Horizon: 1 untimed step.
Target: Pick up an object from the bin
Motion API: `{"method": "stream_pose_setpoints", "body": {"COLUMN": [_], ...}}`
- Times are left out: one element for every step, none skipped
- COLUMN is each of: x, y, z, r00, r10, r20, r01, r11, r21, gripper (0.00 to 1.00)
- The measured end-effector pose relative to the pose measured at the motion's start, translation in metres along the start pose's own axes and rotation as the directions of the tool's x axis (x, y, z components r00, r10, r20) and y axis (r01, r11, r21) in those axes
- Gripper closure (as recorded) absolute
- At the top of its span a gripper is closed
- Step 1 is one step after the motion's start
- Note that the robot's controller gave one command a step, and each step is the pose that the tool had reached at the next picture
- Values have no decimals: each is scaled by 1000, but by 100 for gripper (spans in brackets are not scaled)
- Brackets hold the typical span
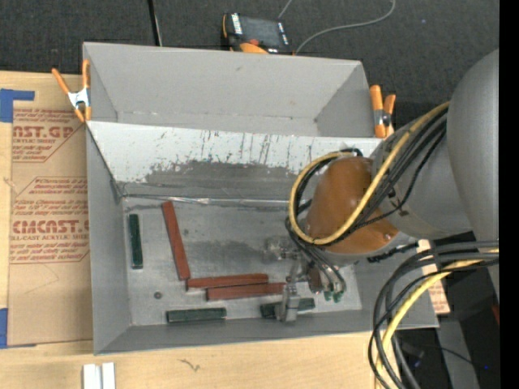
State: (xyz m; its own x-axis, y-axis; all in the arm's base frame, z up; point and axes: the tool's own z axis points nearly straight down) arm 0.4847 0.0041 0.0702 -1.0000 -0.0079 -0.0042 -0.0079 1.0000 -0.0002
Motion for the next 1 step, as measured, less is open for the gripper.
{"method": "stream_pose_setpoints", "body": {"x": [0], "y": [0], "z": [-2], "r00": [1000], "r10": [-2], "r20": [-4], "r01": [2], "r11": [1000], "r21": [0], "gripper": [100]}}
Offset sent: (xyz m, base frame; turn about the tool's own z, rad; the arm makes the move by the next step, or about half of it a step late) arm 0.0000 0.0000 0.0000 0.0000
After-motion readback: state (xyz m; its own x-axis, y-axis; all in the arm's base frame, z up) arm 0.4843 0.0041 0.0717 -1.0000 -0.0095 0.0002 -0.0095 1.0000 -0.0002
